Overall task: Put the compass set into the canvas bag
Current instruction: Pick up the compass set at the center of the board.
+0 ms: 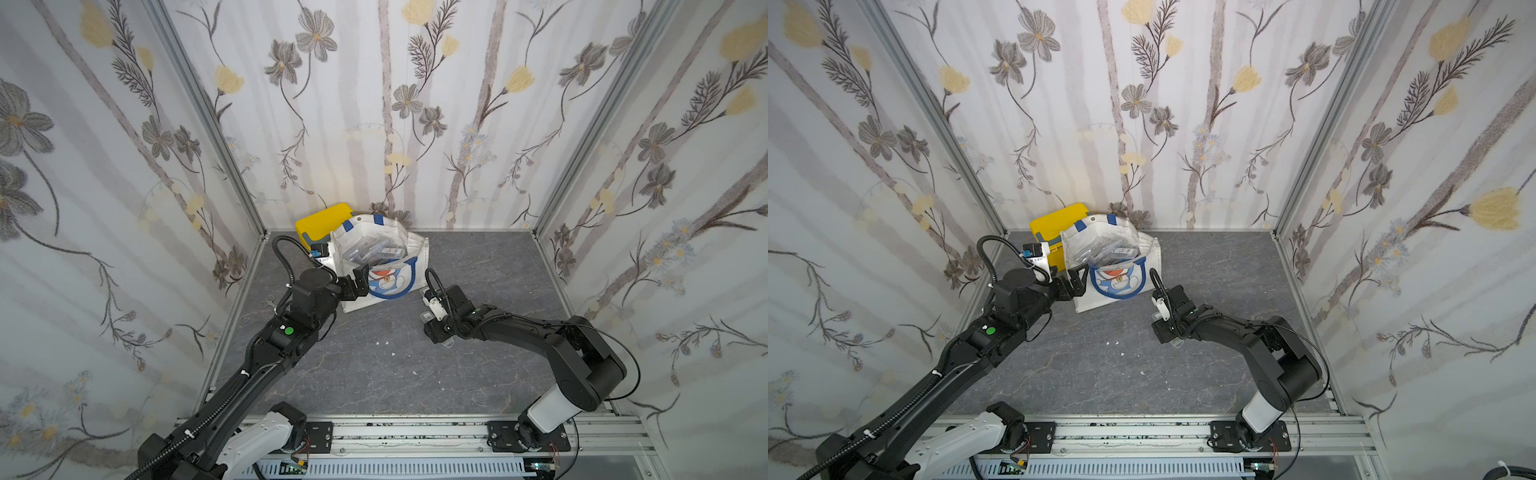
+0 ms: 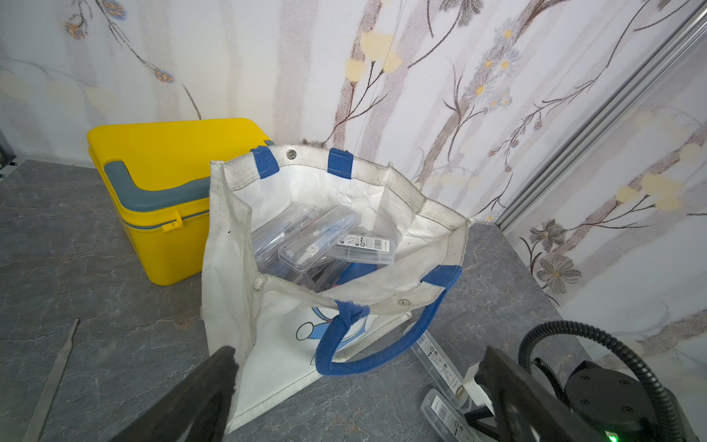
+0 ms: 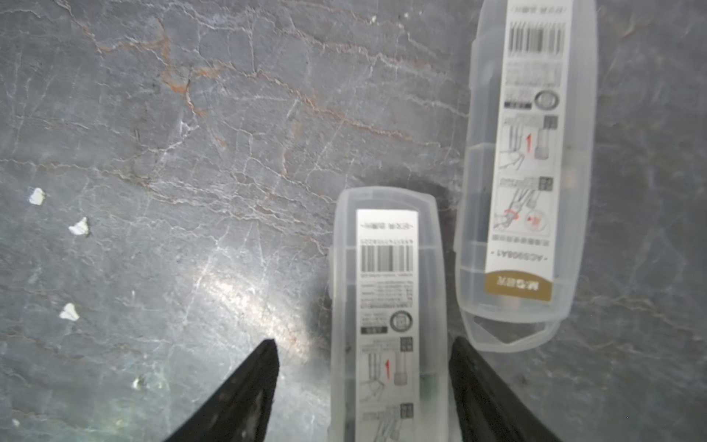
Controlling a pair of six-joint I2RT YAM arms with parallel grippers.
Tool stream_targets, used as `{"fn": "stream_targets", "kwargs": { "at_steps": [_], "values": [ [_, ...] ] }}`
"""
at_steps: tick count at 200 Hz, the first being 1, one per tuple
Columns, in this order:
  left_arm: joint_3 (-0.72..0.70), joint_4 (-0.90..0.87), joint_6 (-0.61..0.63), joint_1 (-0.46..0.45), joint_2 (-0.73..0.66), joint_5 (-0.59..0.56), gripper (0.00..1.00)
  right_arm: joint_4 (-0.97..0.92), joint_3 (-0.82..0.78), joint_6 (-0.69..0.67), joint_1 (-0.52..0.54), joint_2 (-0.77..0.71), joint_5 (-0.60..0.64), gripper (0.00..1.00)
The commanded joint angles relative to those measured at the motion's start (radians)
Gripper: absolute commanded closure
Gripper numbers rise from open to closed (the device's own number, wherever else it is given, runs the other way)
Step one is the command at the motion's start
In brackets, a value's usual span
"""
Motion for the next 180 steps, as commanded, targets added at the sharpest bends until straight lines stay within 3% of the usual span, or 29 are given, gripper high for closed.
{"fn": "stream_targets", "kwargs": {
  "at_steps": [1, 39, 80, 120, 180],
  "values": [
    [-0.006, 0.028, -0.003, 0.002, -0.009, -0.010, 0.00, -0.021, 0.018, 0.007, 0.006, 0.024, 0.007, 0.30],
    [-0.021, 0.033, 0.000, 0.003, -0.022, -0.019, 0.00, -0.040, 0.046, -0.004, 0.021, 0.059, 0.014, 0.33],
    [-0.032, 0.040, 0.003, 0.003, -0.036, -0.025, 0.00, -0.071, 0.084, -0.055, 0.051, 0.078, 0.042, 0.49],
    [-0.042, 0.044, 0.006, 0.006, -0.043, -0.030, 0.00, -0.093, 0.119, -0.109, 0.086, 0.100, 0.068, 0.58],
    [-0.051, 0.041, 0.006, 0.008, -0.044, -0.039, 0.00, -0.046, 0.131, -0.216, 0.099, 0.022, -0.016, 0.58]
  ]
}}
